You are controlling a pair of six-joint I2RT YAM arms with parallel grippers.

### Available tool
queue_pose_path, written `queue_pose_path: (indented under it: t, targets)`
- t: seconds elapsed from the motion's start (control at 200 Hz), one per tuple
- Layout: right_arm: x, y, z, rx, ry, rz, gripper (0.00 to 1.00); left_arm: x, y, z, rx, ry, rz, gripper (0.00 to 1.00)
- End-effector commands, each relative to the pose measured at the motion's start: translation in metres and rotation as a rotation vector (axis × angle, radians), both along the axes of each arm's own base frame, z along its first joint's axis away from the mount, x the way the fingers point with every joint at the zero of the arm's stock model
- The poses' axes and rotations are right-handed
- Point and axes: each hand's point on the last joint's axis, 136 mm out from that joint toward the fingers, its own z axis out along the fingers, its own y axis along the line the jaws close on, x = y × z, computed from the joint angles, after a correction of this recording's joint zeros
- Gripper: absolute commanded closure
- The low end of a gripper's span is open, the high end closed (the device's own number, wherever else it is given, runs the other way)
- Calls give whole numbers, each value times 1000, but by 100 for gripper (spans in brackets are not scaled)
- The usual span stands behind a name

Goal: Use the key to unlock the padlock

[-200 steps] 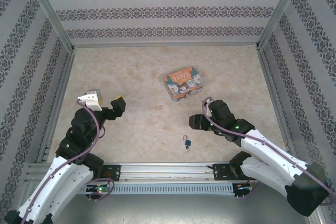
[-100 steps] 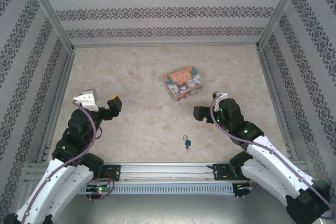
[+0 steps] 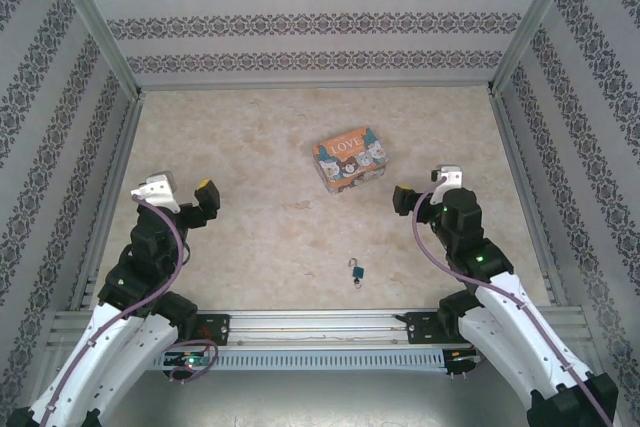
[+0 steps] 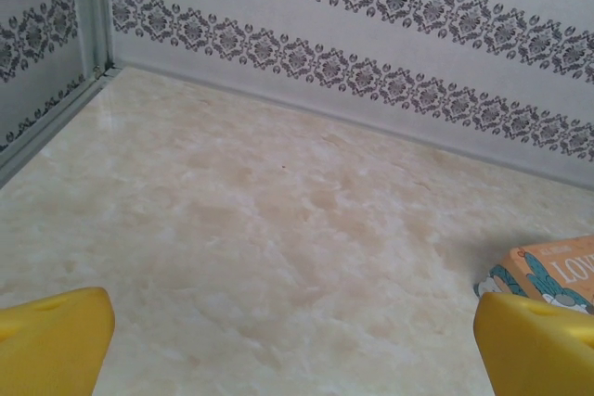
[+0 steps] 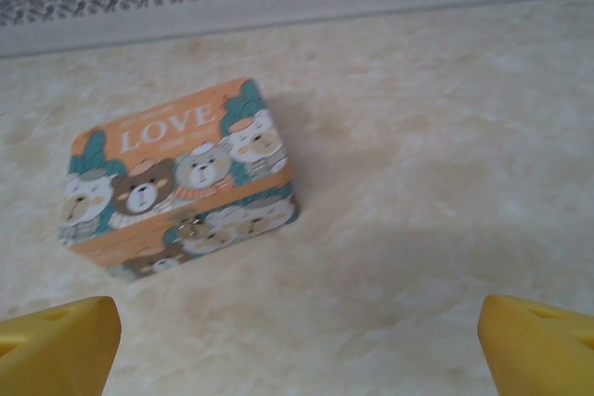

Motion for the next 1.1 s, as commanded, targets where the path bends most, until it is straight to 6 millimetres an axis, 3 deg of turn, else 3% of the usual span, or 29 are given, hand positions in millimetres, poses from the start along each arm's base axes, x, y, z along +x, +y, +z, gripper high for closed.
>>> queue_pose_path:
  t: [0.0, 0.25, 0.275, 0.395, 0.605, 0.739, 1.094]
  targets:
    - [6, -14, 7, -51, -61, -33, 2, -4, 12, 15, 21, -28, 52, 1]
    - [12, -35, 2, -91, -115, -105, 2, -3, 17, 8, 38, -17, 83, 1]
    - [10, -37, -12, -102, -94, -105, 2, -3, 18, 7, 39, -15, 84, 1]
    - [15, -41, -26, -123, -86, -114, 2, -1, 18, 4, 48, -12, 89, 1]
    - [28, -46, -51, -161, -55, -121, 2, 7, 13, -25, 63, 62, 79, 1]
    - [37, -45, -63, -168, -57, -113, 2, 11, 11, -31, 72, 82, 76, 1]
    - [65, -39, -58, -152, -144, -40, 2, 21, 1, -46, 64, 121, 47, 1]
